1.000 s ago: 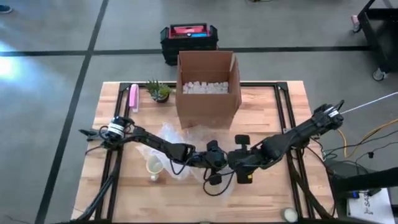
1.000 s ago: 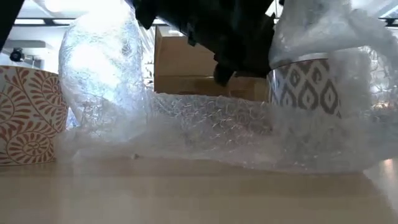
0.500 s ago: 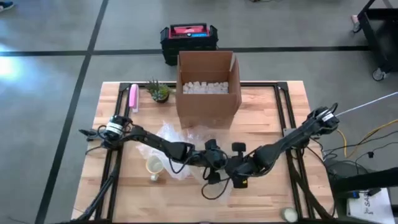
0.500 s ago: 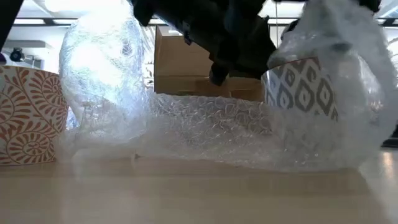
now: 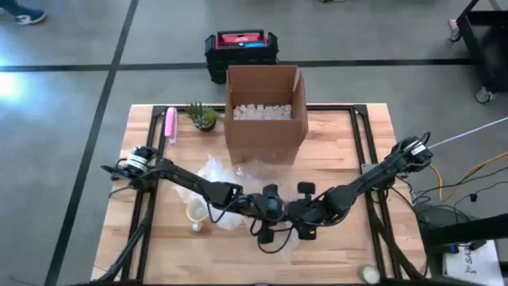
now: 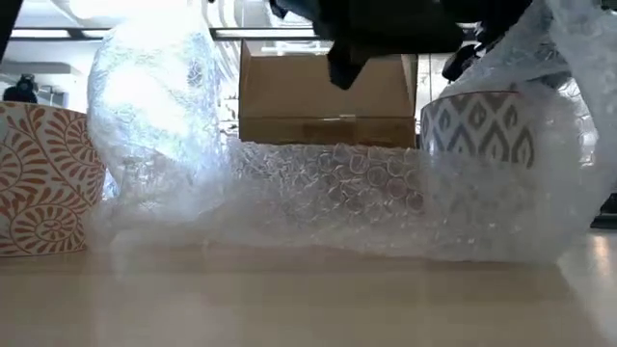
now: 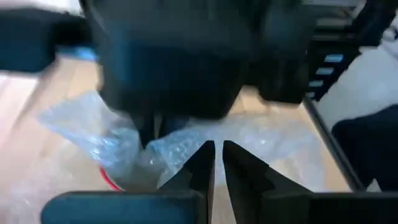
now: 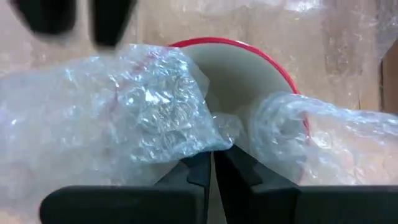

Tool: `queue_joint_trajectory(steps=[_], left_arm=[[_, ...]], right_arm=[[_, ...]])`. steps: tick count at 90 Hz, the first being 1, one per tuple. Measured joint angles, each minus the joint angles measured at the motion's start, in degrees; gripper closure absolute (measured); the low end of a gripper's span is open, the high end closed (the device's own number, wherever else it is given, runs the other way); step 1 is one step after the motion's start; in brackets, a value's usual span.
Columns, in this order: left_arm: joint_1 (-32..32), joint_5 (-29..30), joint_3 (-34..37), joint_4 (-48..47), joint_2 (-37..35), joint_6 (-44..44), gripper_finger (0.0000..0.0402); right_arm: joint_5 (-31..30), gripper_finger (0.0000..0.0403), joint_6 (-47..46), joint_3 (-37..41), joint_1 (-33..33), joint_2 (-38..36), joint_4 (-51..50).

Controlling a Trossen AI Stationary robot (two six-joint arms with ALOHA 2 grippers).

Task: Wrap mug
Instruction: Wrap the gray patterned mug using the right bubble wrap

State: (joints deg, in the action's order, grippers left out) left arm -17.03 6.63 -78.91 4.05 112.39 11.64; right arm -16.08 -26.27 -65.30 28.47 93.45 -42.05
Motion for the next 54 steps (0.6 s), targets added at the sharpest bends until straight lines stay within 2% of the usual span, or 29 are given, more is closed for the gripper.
queue_joint_trajectory(steps=[17,39,54], left_arm=[[1.0,3.1,-0.1,1.2,3.1,2.8,0.0381],[1.9,3.3,-0.2,0.8,3.4,5.0,0.0381],[1.9,3.4,-0.2,0.7,3.4,5.1,0.0381]], right_arm=[[0.0,0.0396,0.9,-1.8,0.0,-0.2,-0.9],[-0.3,0.0396,2.1,-10.9,0.6,-3.9,-11.8],[0.7,0.0396,5.2,-10.9,0.7,-5.3,-5.8]])
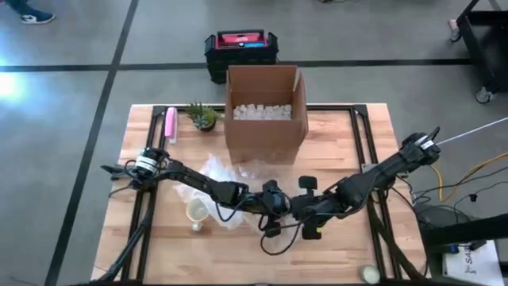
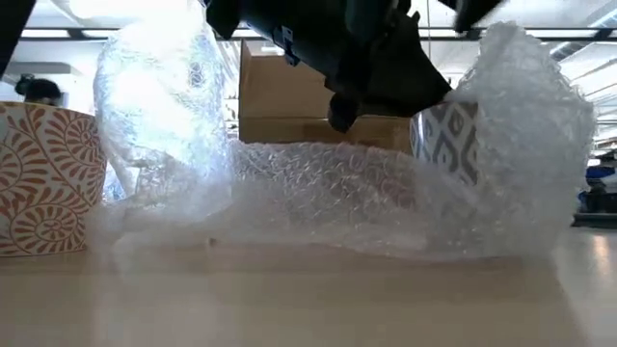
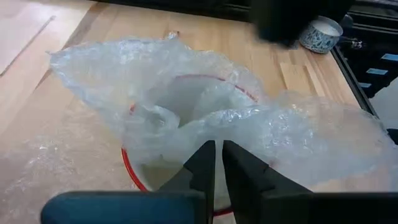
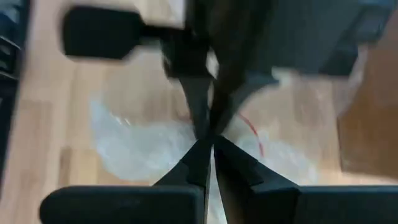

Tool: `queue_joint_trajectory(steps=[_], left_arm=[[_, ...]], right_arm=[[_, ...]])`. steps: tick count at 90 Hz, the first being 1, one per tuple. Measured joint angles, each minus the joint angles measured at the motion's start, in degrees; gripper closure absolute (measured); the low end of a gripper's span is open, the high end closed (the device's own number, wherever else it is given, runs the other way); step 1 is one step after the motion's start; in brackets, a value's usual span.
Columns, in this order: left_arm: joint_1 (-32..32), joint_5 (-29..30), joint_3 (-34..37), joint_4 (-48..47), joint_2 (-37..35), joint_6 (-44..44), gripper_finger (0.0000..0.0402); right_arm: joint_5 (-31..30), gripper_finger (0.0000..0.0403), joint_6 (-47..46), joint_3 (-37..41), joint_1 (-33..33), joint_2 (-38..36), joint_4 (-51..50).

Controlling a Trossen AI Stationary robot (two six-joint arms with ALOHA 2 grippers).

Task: Wrap mug
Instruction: Wrap the gray patterned mug using the right bubble wrap

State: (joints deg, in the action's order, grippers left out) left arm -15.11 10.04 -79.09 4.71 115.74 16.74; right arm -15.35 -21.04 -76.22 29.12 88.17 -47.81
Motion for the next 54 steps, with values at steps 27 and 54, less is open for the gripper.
queue_joint_trajectory(steps=[27,54], left_arm=[[0.0,0.0,0.2,-0.7,-0.8,0.3,0.0381],[0.0,0.0,0.3,-0.8,-2.3,-0.8,0.0381]], right_arm=[[0.8,0.0396,-1.0,9.8,-2.1,4.5,3.8],[2.1,0.0396,0.7,14.3,-3.6,5.7,13.6]])
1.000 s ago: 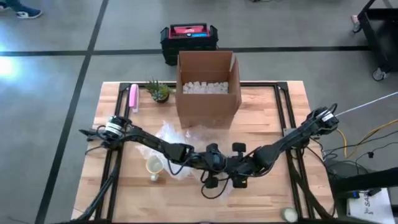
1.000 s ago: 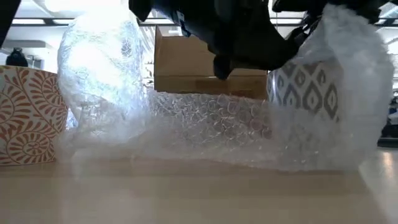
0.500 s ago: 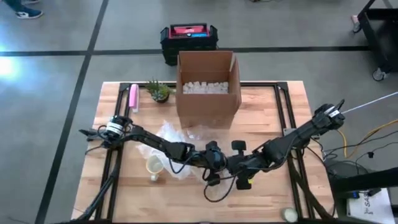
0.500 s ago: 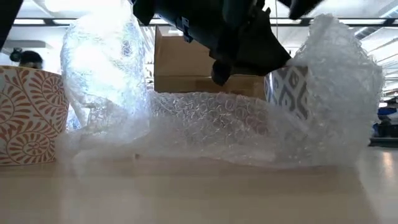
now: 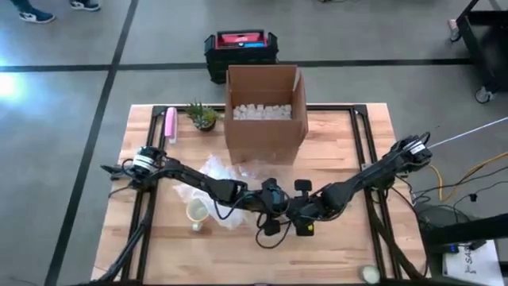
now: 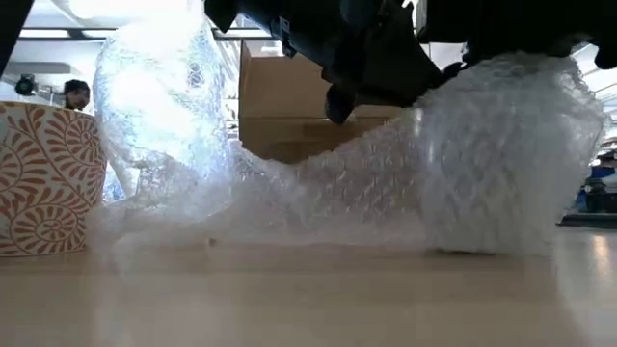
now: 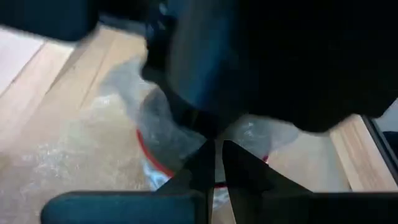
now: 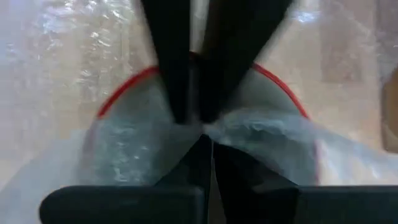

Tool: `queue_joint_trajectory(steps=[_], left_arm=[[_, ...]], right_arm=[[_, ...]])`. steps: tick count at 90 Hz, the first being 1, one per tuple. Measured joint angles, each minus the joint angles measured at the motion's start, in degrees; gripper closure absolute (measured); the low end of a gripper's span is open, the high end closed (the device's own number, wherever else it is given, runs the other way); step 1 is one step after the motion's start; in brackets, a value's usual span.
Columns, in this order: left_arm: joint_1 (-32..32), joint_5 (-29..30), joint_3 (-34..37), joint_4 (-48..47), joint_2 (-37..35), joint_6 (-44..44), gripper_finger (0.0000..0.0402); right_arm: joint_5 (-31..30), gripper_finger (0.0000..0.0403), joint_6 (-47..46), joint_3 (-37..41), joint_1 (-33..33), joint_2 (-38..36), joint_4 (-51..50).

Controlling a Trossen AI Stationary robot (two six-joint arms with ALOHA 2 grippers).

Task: Wrap mug
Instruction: Wrap the gray patterned mug using the right bubble wrap

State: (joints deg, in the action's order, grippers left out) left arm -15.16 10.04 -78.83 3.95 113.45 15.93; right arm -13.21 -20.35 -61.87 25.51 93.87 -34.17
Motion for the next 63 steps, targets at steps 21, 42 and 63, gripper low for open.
queue_joint_trajectory(steps=[21,42,63], left_arm=[[0.0,0.1,0.4,-0.2,-0.1,-0.1,0.0381],[0.0,0.1,0.7,-0.5,-0.1,0.2,0.0381],[0.0,0.1,0.7,-0.4,-0.1,0.6,0.0381]], right_arm=[[2.2,0.0396,2.5,-5.5,-0.1,-0.1,-7.2],[0.7,0.0396,3.2,-16.1,0.0,-2.9,-23.0],[-12.3,0.0396,3.9,-15.1,-0.8,-3.5,-20.0]])
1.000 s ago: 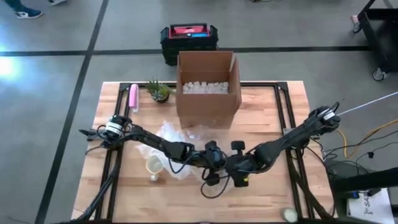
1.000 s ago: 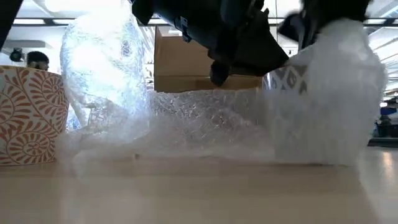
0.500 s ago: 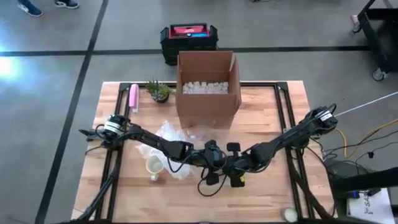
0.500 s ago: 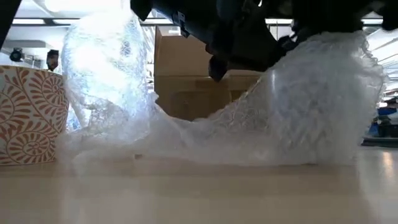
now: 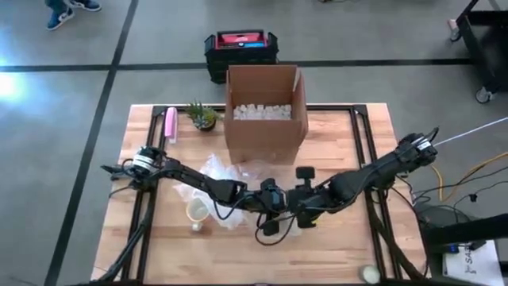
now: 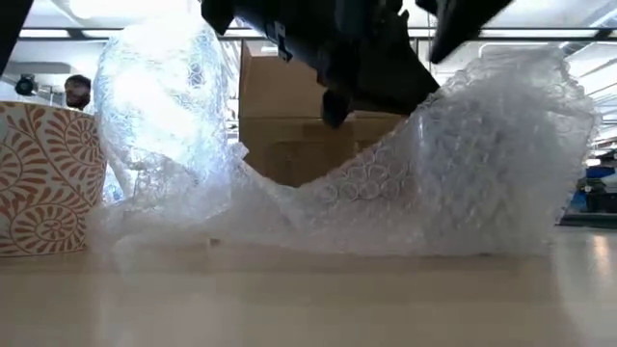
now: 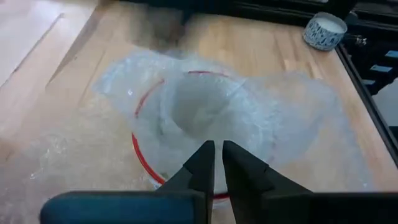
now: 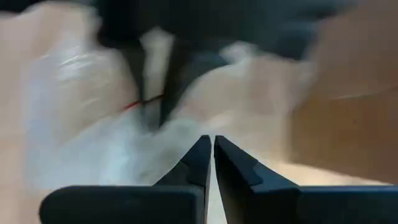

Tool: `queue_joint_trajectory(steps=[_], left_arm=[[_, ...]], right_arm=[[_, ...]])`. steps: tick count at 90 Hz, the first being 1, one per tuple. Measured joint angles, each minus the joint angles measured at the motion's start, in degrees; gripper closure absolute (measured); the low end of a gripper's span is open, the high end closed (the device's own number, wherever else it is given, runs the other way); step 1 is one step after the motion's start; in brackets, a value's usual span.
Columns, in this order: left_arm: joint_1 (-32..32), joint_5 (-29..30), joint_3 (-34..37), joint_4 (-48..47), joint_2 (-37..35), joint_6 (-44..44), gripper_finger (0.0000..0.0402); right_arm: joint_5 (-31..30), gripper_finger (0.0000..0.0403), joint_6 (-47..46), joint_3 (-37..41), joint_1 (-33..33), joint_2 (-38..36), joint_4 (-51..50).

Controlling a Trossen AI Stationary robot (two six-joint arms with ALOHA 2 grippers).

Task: Wrap mug
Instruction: Wrap the gray patterned mug using the right bubble wrap

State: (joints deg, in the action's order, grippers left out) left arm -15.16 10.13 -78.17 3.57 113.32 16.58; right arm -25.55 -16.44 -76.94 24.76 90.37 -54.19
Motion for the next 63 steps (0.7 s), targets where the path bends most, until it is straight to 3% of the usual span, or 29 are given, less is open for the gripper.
queue_joint_trajectory(steps=[23,50,63], left_arm=[[0.0,0.2,0.1,-0.5,0.0,0.1,0.0381],[0.0,0.1,-0.1,1.0,0.0,0.0,0.0381],[0.1,0.1,-0.2,1.4,-0.1,-0.5,0.0381]], right_arm=[[10.6,0.0396,-0.3,6.8,0.0,3.4,6.9],[11.1,0.0396,-2.1,15.0,-0.2,4.8,17.0],[12.2,0.0396,-2.5,14.1,-0.3,4.5,14.3]])
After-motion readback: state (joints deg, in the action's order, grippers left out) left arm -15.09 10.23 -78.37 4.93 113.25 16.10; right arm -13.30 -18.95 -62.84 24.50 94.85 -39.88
